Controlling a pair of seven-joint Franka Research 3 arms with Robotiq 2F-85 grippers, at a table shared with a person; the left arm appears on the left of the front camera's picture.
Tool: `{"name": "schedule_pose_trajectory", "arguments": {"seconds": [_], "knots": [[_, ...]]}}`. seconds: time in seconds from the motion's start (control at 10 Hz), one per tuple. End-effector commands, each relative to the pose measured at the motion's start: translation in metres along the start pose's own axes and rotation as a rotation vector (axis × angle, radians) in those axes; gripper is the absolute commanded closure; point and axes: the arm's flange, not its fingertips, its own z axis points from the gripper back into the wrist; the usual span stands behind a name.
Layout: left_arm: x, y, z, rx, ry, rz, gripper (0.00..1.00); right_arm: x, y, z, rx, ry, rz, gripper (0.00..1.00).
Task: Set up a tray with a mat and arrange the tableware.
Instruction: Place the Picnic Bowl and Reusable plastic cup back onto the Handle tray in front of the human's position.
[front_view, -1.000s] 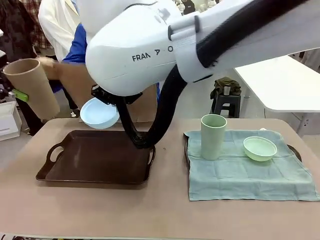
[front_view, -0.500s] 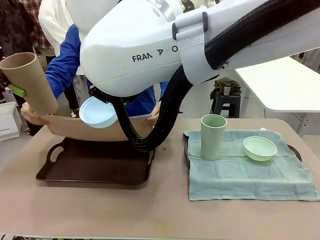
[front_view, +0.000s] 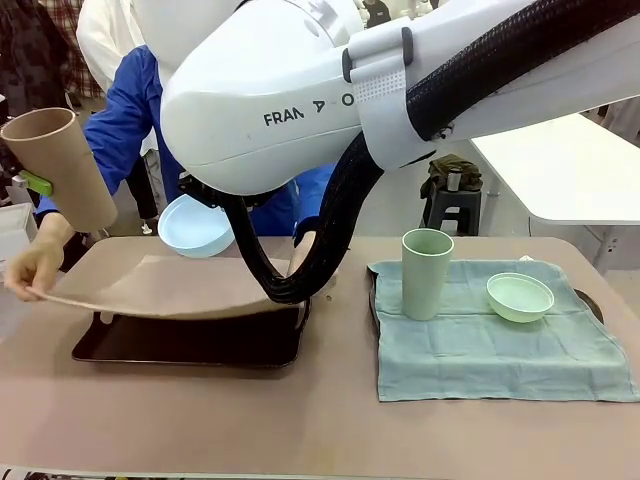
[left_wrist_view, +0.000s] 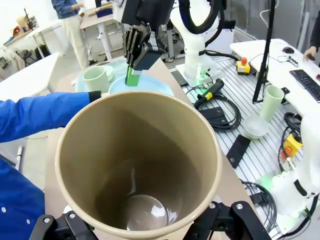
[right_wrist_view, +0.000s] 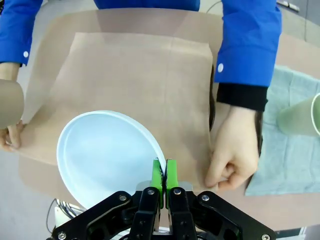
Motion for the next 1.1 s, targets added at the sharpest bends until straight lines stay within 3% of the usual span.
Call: {"name": "schedule_pose_trajectory", "arguments": {"seconds": [0.0, 1.0], "knots": [[0.0021, -0.0010, 0.0010, 0.002, 0.006, -0.017, 1.00, 0.0014, 0.0000, 0.0005, 0.019, 0.006, 0.003, 1.00], [0.0021, -0.0010, 0.0010, 0.002, 0.006, -0.017, 1.00, 0.0014, 0.0000, 0.0005, 0.019, 0.006, 0.003, 1.00]]}}
